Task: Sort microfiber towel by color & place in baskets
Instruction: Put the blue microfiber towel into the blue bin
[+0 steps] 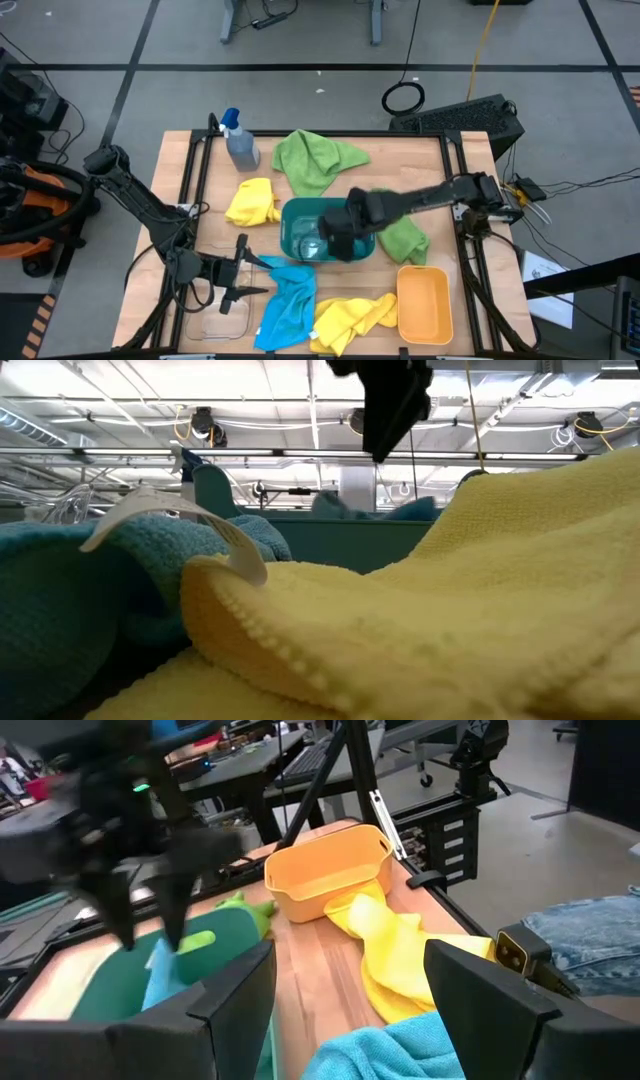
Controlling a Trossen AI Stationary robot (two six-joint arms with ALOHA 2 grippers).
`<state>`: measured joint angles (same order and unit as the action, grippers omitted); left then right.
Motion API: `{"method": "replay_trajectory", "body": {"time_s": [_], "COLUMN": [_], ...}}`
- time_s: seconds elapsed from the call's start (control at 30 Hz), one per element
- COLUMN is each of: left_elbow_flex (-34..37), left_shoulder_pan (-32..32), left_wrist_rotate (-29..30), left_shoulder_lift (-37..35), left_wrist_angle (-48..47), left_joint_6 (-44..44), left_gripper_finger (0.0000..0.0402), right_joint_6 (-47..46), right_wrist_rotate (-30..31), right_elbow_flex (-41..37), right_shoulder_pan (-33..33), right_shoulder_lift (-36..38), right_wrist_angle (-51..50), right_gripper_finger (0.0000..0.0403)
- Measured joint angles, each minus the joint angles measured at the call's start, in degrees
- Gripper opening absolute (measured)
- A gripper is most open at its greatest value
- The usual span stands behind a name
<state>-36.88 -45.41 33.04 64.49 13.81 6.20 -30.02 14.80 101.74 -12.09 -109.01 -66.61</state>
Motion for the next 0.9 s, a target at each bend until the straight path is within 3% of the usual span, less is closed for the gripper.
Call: {"method": "replay_trajectory", "body": {"time_s": [0.13,0.33,0.47,0.63,0.9], "left_elbow_flex": [0.00,0.00,0.00,0.00,0.00], "left_shoulder_pan": [0.00,0.00,0.00,0.01,0.02], "left_wrist_rotate": [-0.02,-0.07,-0.12,-2.10,-2.95], "left_shoulder_lift": [-0.01,0.01,0.50,3.06,8.37], "left_wrist_angle": [-0.74,-0.95,-0.85,-0.94,1.71], "left_joint_6": [-0.15,-2.12,-4.97,-7.40,-7.37], "left_gripper_finger": [0.0261,0.0261,0.0261,0.0261,0.0261], "right_joint_6": [-2.41,-3.67,0.99,8.66,10.34], "right_wrist_rotate": [3.40,16.67,23.92,23.80,23.78], "right_elbow_flex": [-2.84,-6.39,-10.05,-15.85,-20.08], "right_shoulder_pan": [-5.53,-14.45,-18.98,-22.14,-23.16], "right_shoulder_lift": [-0.09,-0.31,-0.40,-0.42,-1.35], "right_wrist_angle": [7.90,22.18,37.06,57.76,62.21], "right_gripper_finger": [0.0185,0.0154,0.0137,0.0124,0.0138]}}
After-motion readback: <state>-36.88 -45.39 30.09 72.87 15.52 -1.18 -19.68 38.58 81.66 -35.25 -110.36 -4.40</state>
